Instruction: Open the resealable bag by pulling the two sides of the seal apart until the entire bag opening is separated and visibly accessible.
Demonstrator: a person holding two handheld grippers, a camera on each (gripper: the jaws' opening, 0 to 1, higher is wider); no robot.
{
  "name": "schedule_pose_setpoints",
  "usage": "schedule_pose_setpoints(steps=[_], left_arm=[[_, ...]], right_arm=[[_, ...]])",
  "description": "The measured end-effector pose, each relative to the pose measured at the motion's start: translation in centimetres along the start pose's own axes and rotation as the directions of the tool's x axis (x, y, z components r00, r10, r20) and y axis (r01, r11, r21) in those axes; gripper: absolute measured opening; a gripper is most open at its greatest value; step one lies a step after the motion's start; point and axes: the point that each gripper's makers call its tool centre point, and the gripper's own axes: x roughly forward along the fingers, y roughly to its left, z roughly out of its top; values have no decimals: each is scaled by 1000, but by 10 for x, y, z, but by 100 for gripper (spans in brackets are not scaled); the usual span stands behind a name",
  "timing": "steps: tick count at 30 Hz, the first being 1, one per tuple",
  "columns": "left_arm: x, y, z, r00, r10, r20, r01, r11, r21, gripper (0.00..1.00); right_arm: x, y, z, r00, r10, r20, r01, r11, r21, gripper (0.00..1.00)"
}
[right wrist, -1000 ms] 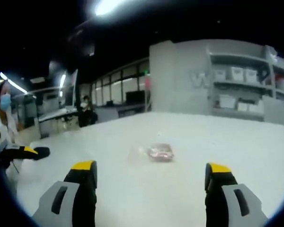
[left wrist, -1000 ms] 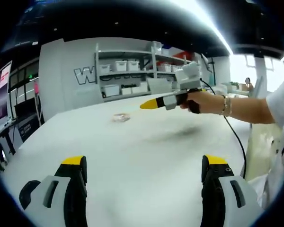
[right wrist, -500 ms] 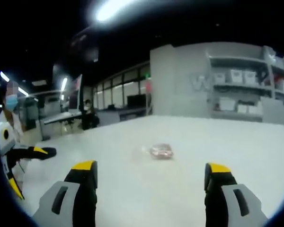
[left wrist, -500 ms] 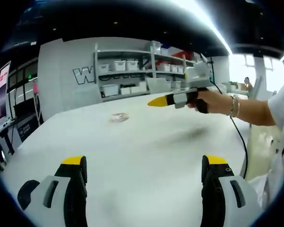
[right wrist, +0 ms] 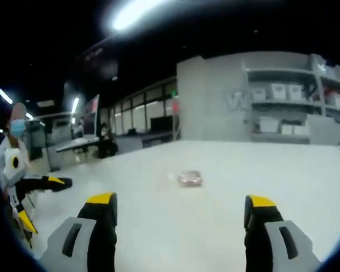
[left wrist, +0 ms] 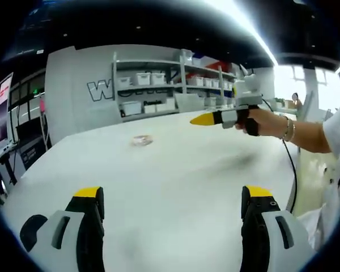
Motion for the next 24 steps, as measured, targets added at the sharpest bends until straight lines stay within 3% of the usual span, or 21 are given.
schedule_pose_setpoints(steps=[24], left_arm=[[-2,-10,0,1000,-9,3,9,1000,12,100]], right_arm=[[-55,-12,5,999,-26,45,26,1000,3,94]])
